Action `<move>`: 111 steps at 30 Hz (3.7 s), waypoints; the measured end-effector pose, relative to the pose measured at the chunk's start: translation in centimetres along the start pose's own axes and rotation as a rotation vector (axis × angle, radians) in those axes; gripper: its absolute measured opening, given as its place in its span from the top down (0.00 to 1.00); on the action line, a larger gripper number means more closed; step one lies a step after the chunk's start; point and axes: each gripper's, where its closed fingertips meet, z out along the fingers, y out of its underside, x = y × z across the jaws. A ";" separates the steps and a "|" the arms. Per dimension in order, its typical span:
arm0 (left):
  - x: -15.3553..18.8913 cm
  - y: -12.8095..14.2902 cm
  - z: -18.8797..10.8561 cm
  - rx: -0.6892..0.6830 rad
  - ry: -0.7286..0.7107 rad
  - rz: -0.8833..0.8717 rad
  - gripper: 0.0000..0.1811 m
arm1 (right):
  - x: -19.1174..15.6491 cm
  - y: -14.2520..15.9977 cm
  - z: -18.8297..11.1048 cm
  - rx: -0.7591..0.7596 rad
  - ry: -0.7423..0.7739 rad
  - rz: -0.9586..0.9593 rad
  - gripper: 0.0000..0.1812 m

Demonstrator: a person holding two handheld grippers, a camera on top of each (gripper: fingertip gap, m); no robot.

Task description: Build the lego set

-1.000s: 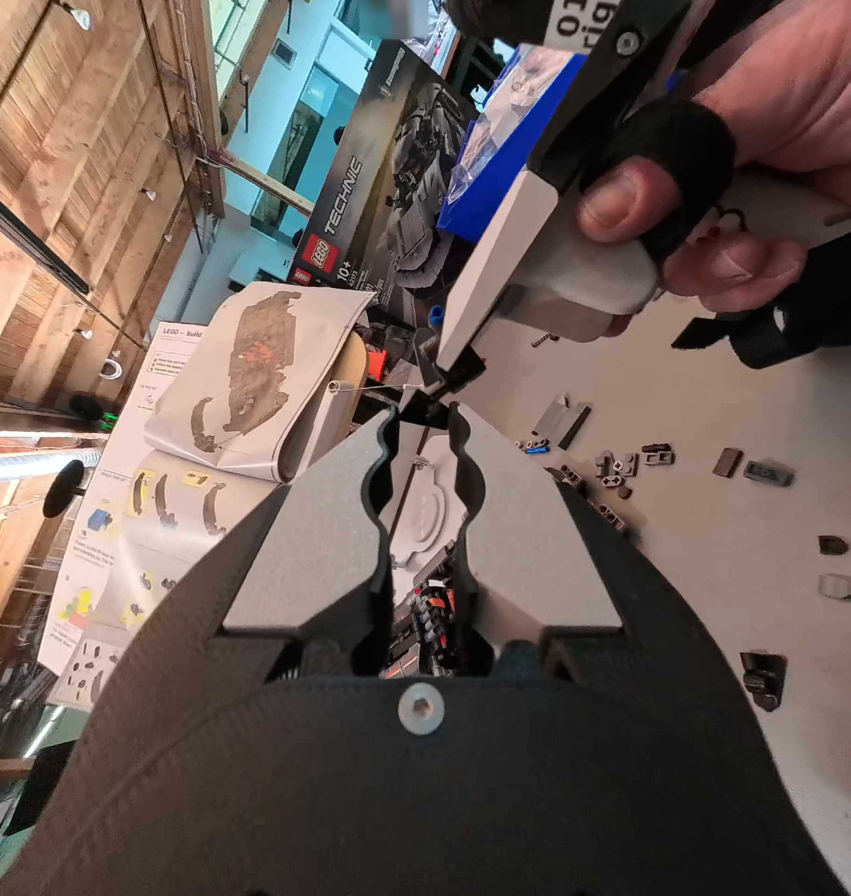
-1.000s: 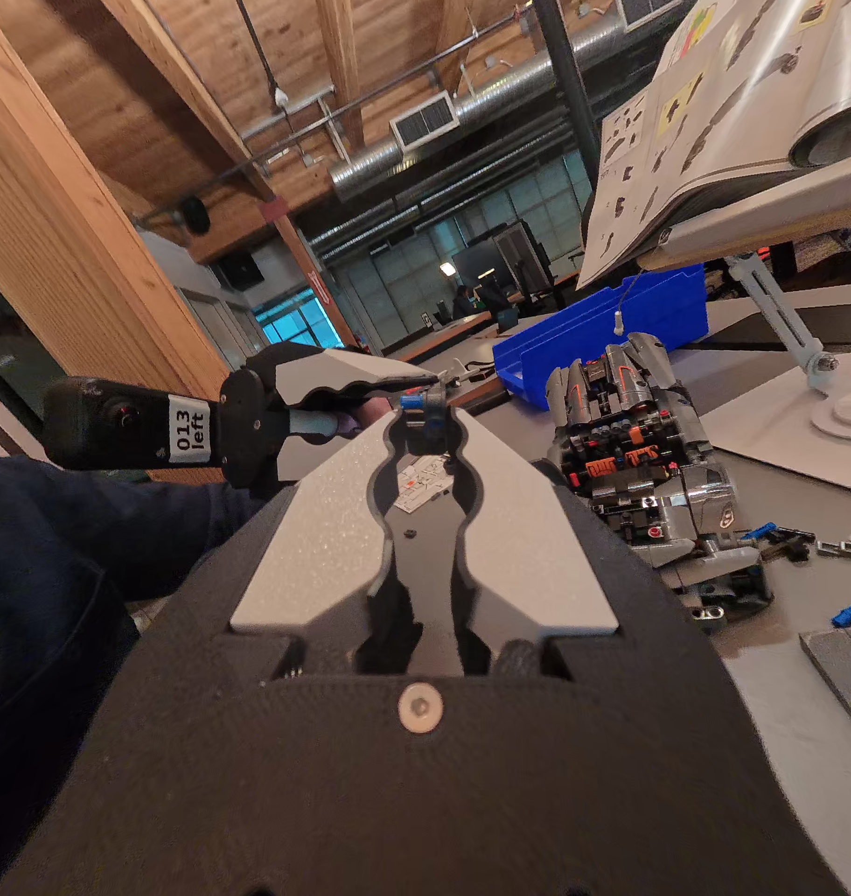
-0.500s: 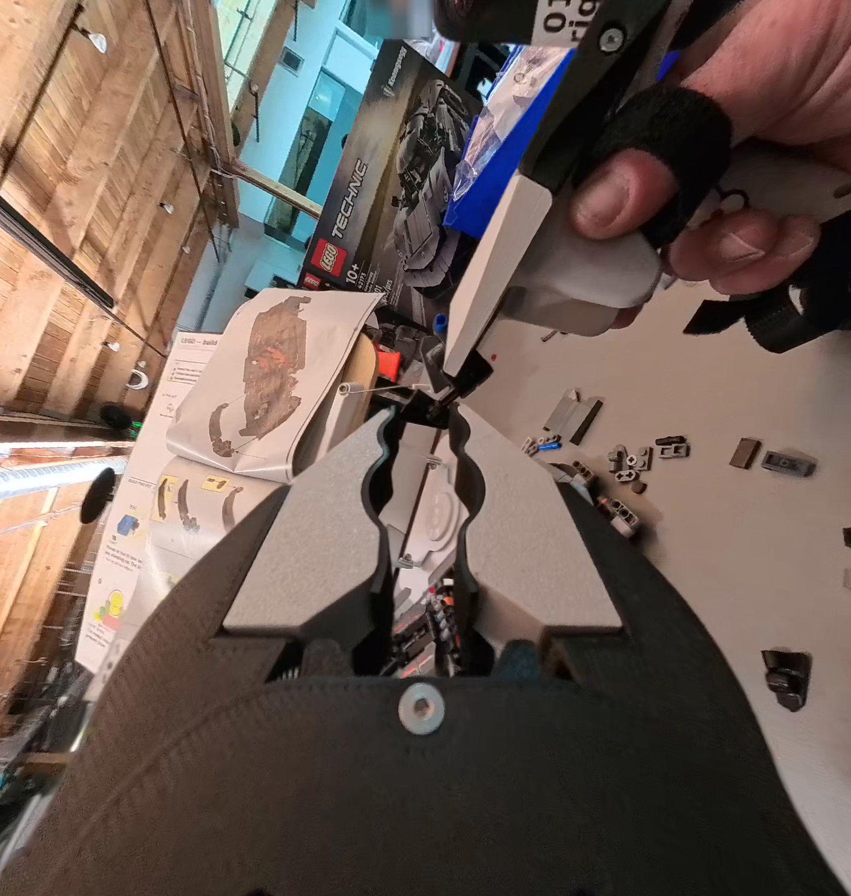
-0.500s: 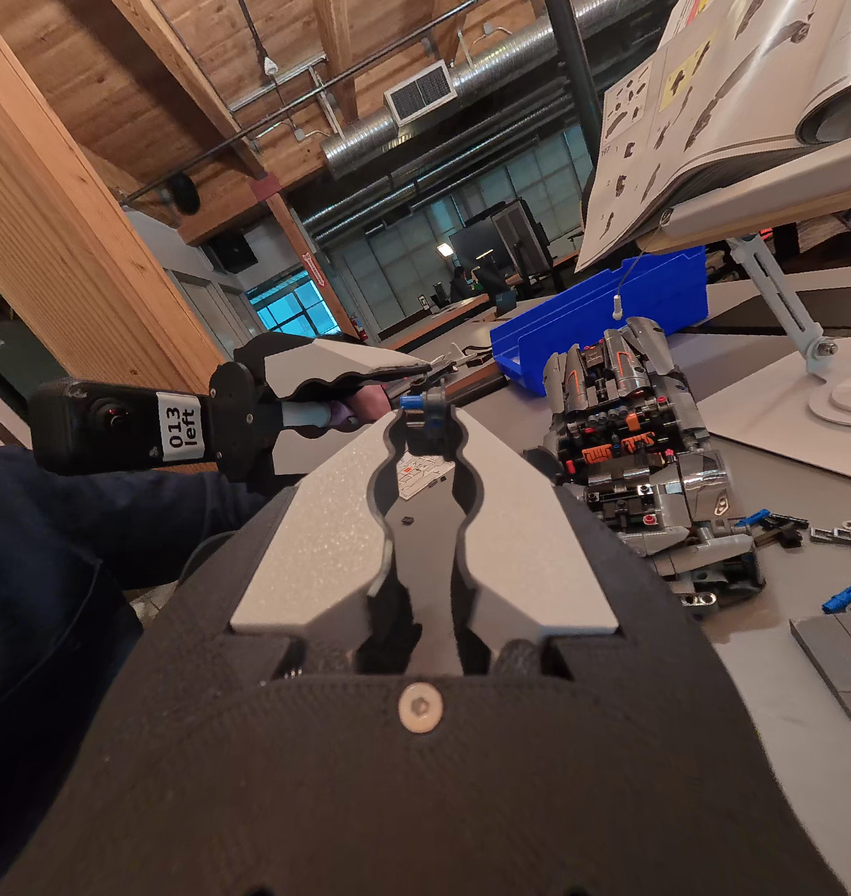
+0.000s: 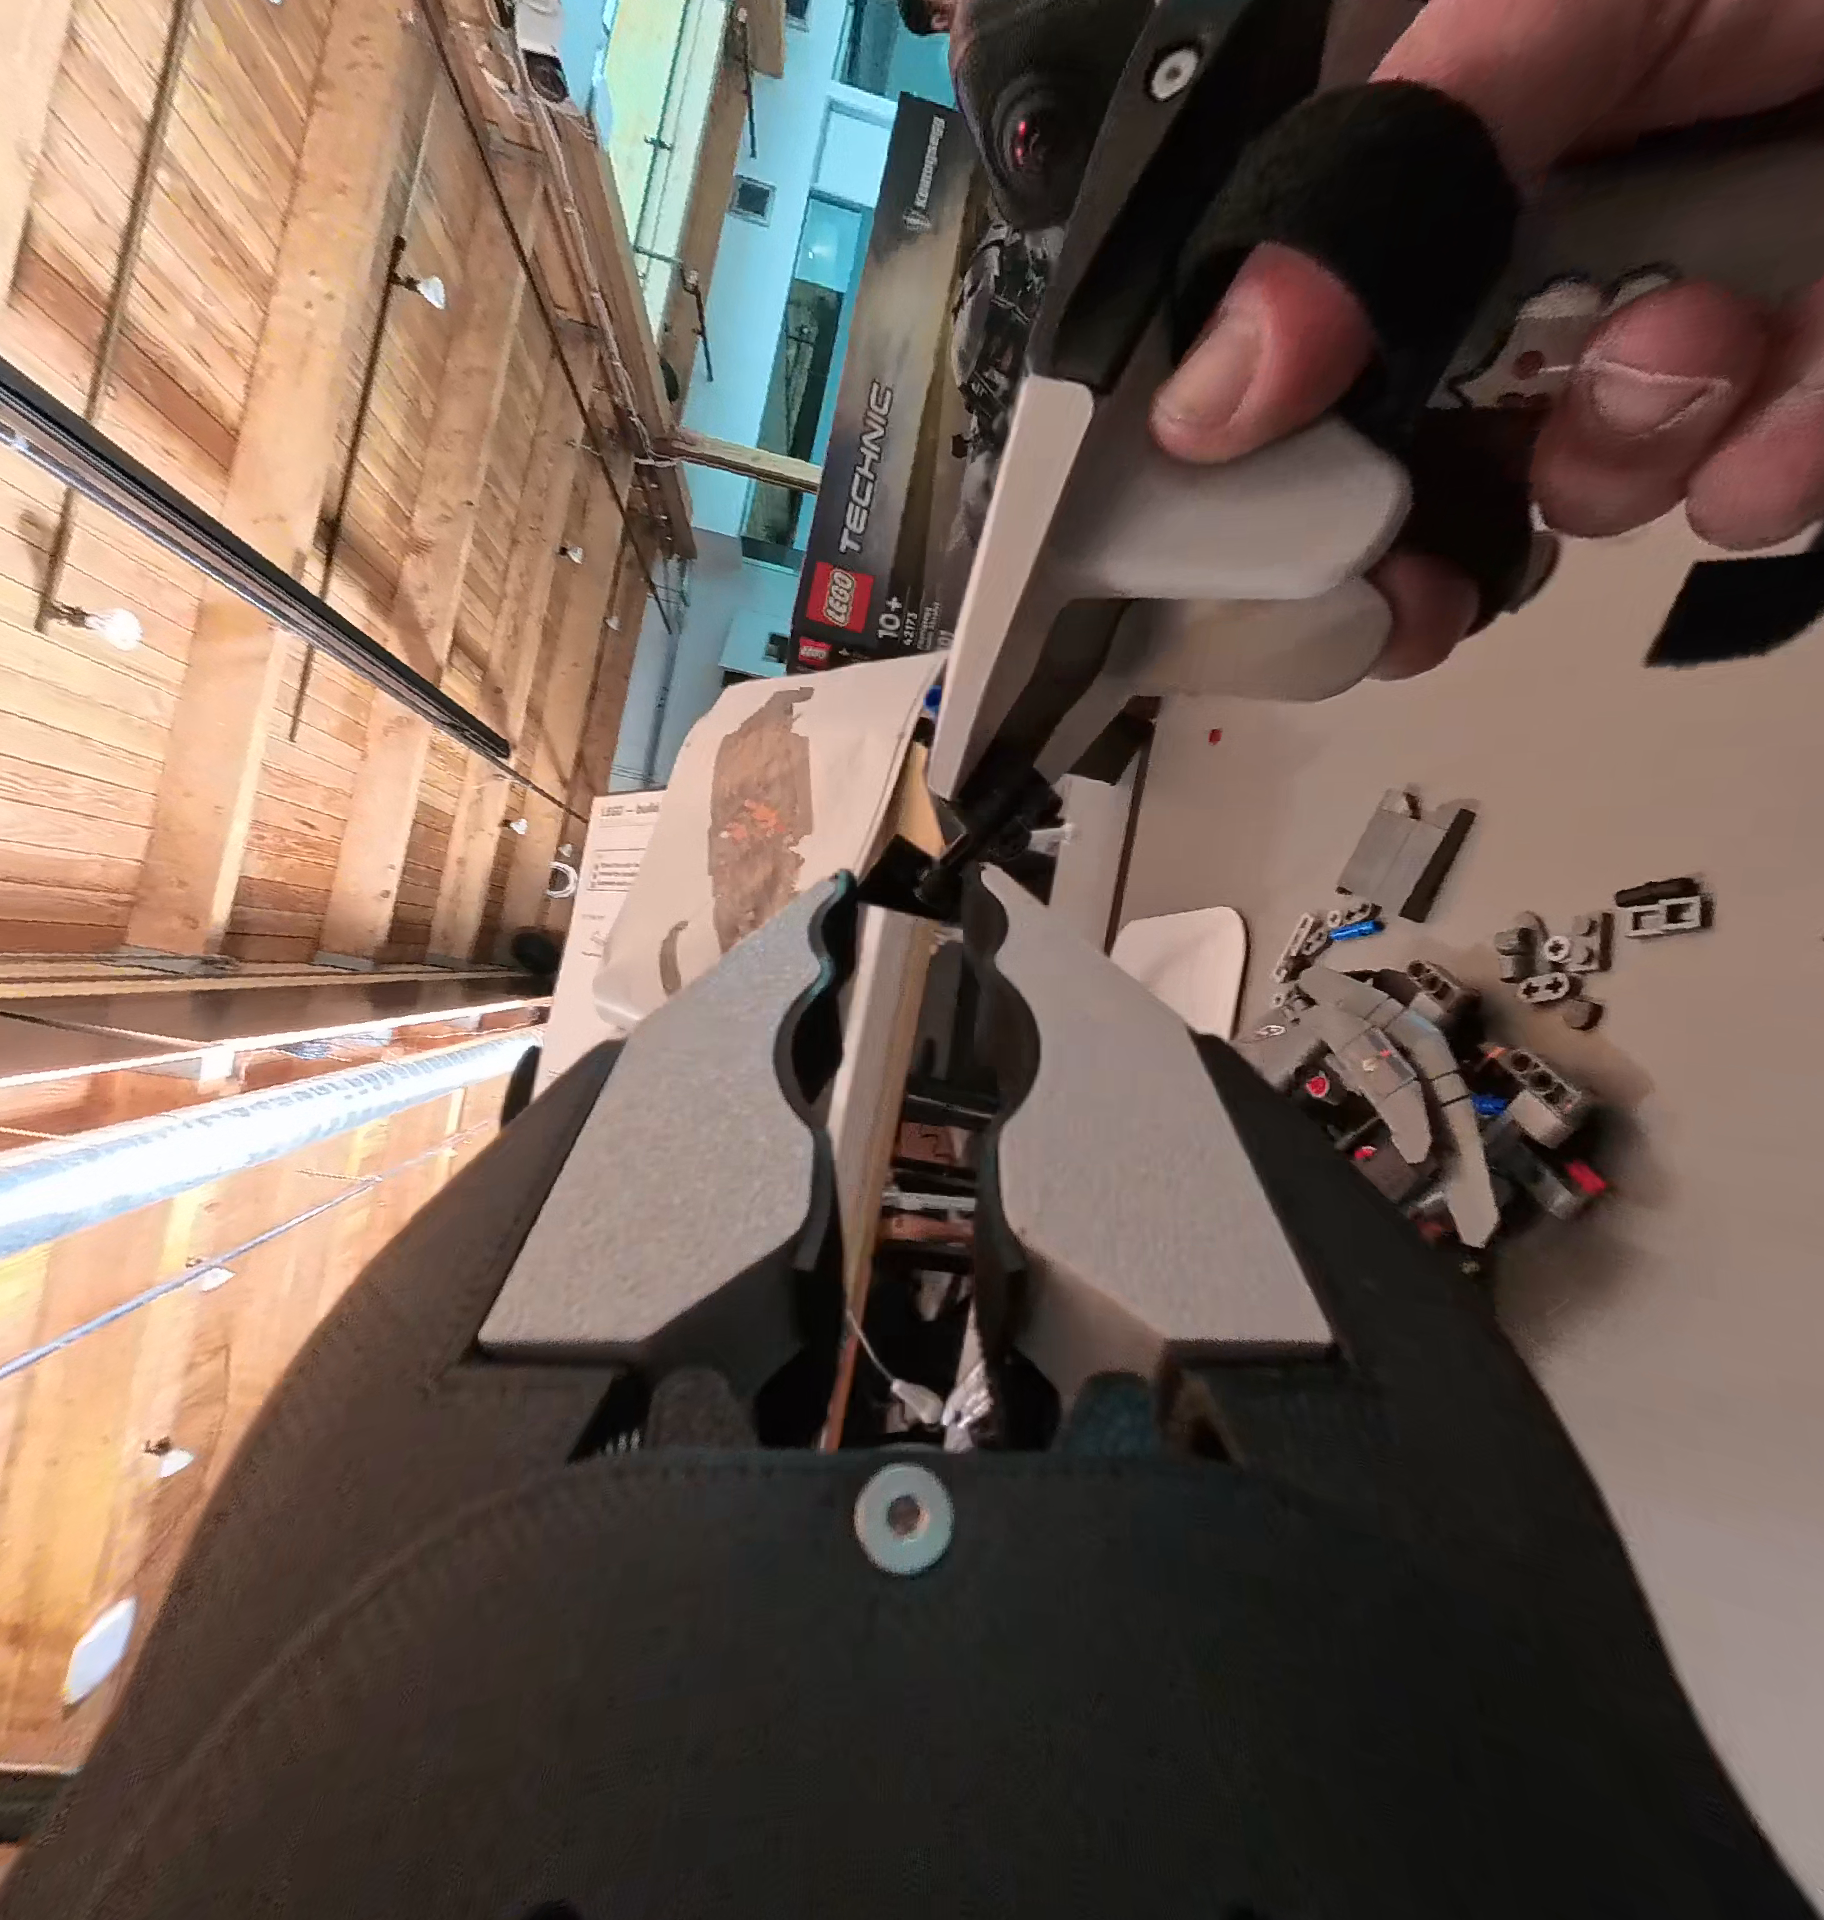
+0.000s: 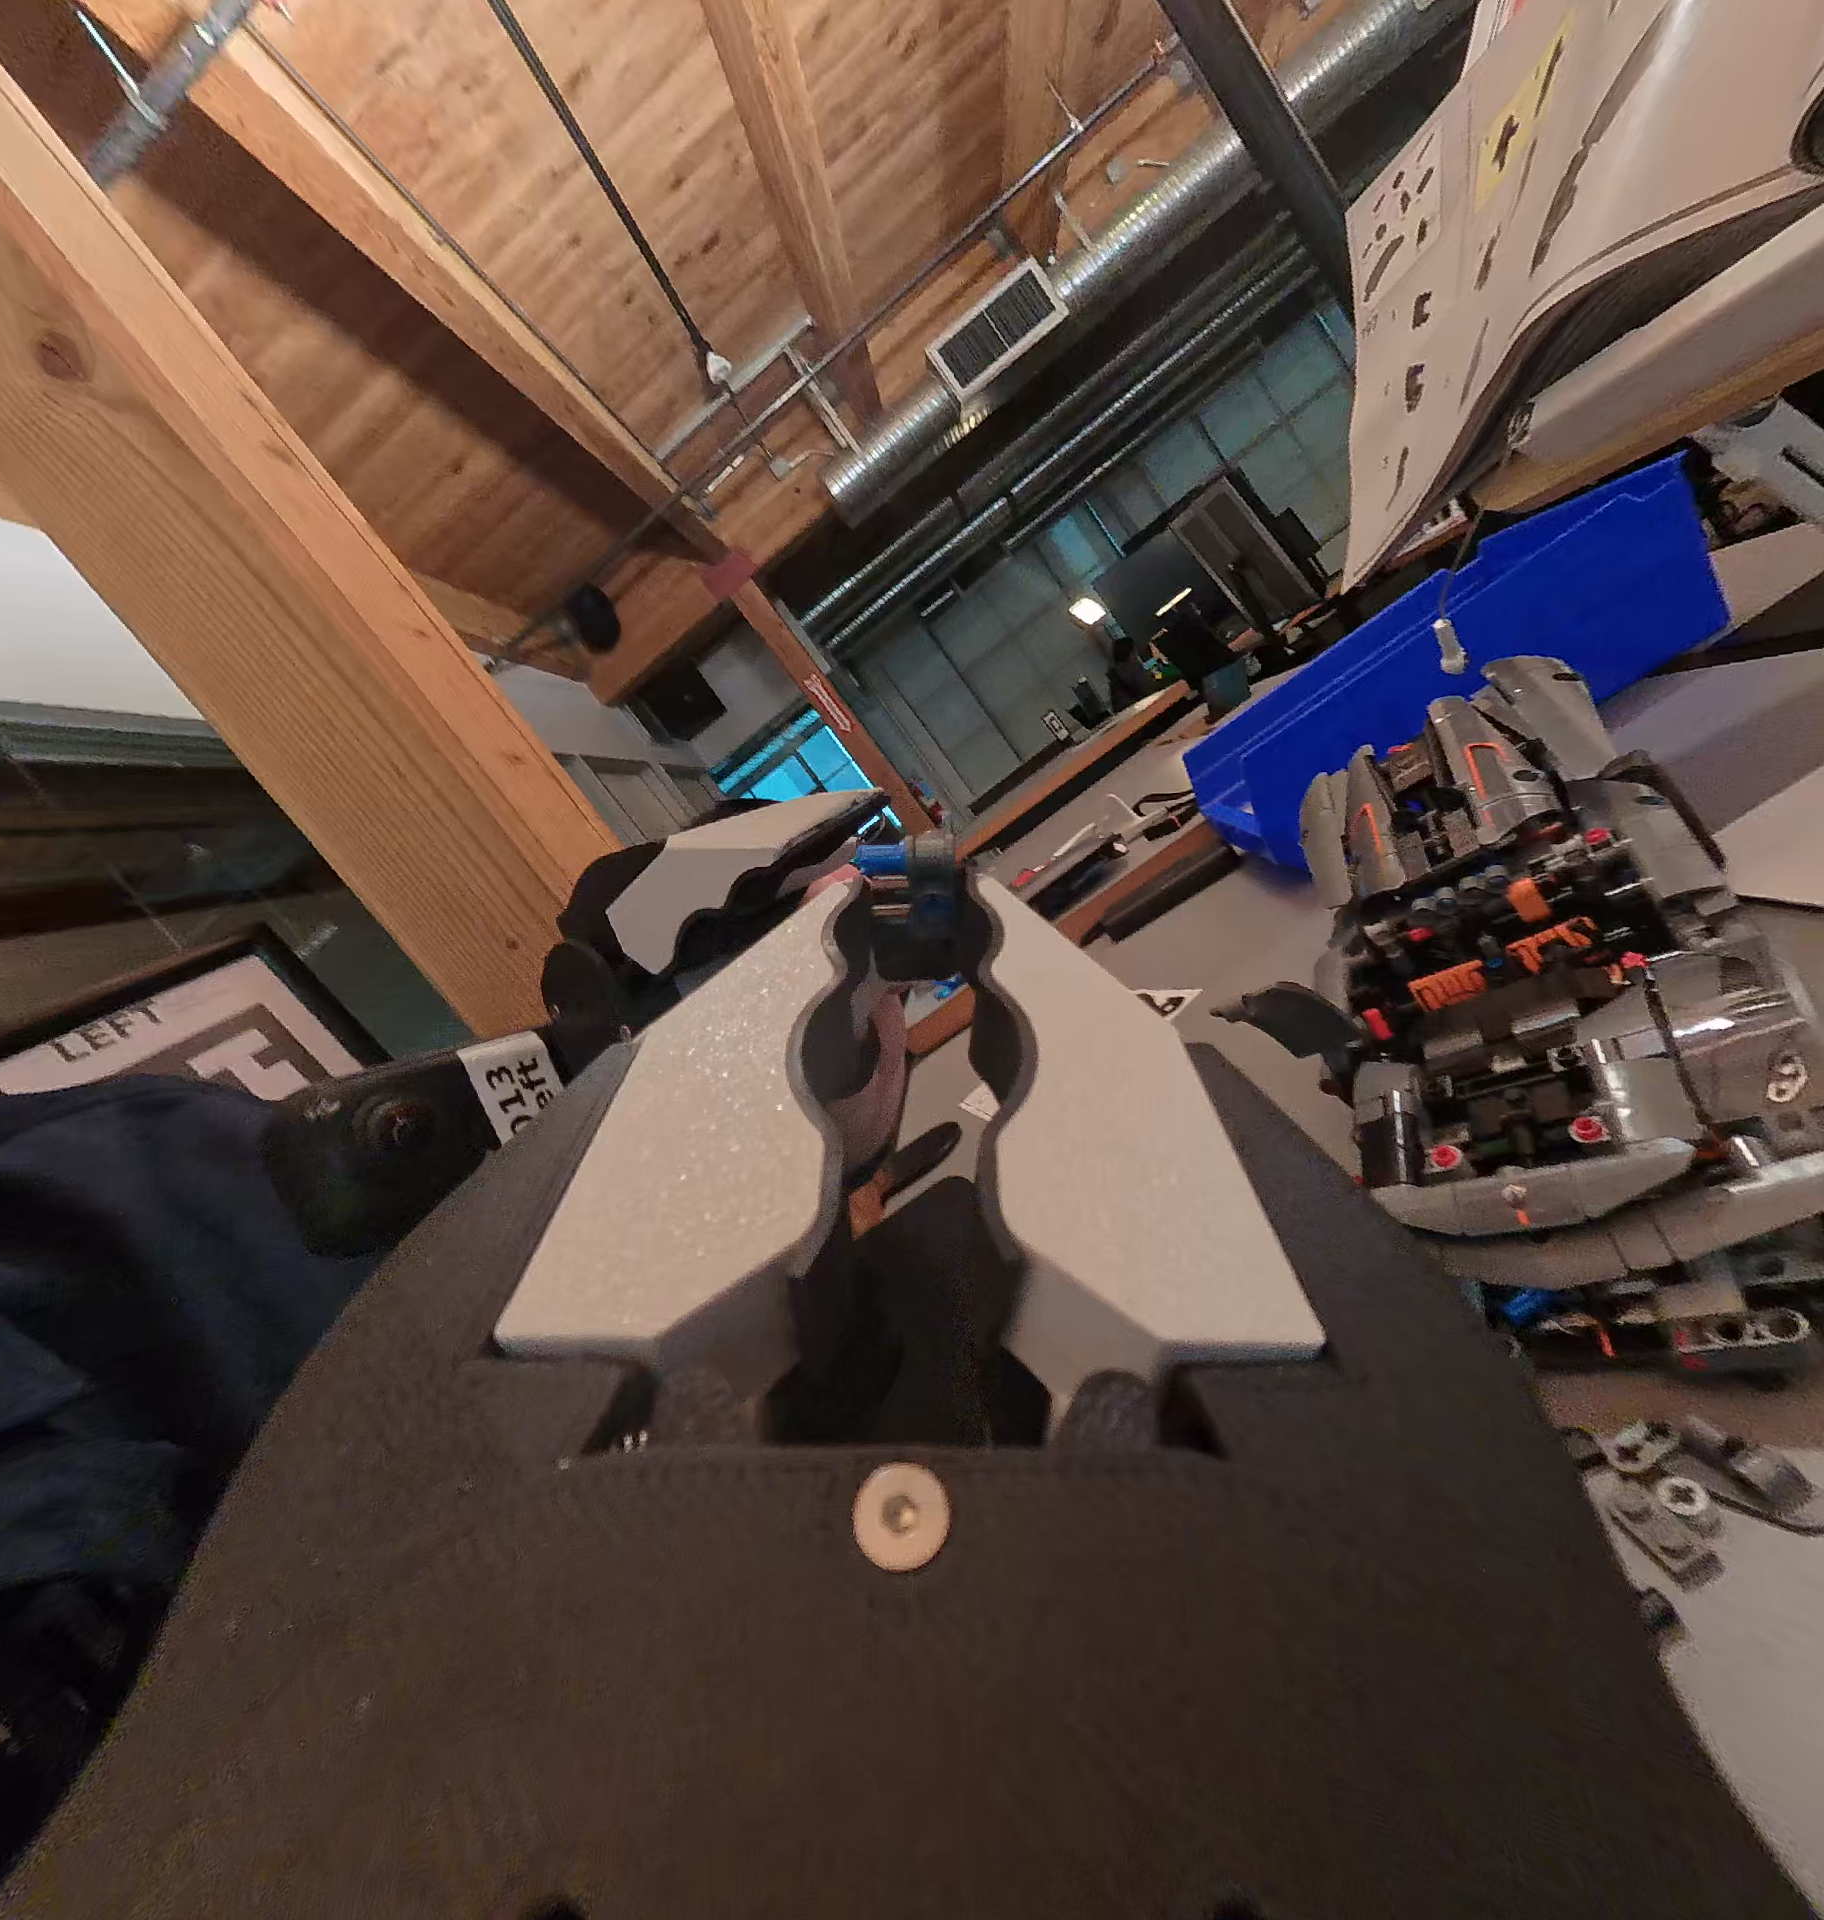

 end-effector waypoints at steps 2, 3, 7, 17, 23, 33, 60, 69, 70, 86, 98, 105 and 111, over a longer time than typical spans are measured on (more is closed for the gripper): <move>-0.4 -0.2 0.0 0.006 -0.018 0.014 0.91 | -0.3 -0.3 0.1 0.019 -0.030 0.042 0.92; -0.7 -0.4 -0.1 0.014 -0.029 0.031 0.91 | -0.5 -0.4 0.1 0.026 -0.051 0.067 0.93; -1.1 -1.1 -0.2 0.036 -0.057 0.105 0.91 | -1.0 -0.9 0.0 0.047 -0.123 0.141 0.92; -1.6 -1.9 -0.2 0.051 -0.078 0.184 0.91 | -1.6 -1.5 -0.2 0.097 -0.173 0.165 0.92; -2.0 -2.3 0.0 0.045 -0.098 0.219 0.91 | -1.9 -2.1 -0.4 0.139 -0.178 0.164 0.92; -2.0 -2.3 0.6 0.027 -0.101 0.187 0.91 | -1.7 -2.5 -0.6 0.180 -0.130 0.104 0.92; -2.0 -2.2 1.3 0.037 0.046 -0.157 0.77 | -1.8 -4.1 -1.9 0.276 -0.095 -0.007 0.92; 0.4 -2.4 2.8 0.002 0.283 -0.515 0.69 | -1.3 -3.9 -1.7 0.271 0.000 -0.105 0.92; 0.6 -2.3 3.1 -0.002 0.290 -0.528 0.70 | -1.2 -3.9 -1.8 0.271 0.012 -0.115 0.93; -0.4 -2.0 4.1 -0.017 0.189 -0.451 0.83 | -0.7 -3.8 -1.8 0.259 0.103 -0.189 0.92; -0.7 -1.2 4.1 -0.056 0.141 -0.332 0.96 | -0.5 -3.6 -1.8 0.246 0.106 -0.180 0.93; -0.7 -1.2 4.1 -0.053 0.155 -0.298 0.96 | -0.5 -3.7 -1.9 0.252 0.106 -0.178 0.92; 0.6 -1.9 4.3 -0.050 0.233 -0.356 0.72 | -0.2 -3.8 -1.9 0.261 0.113 -0.170 0.93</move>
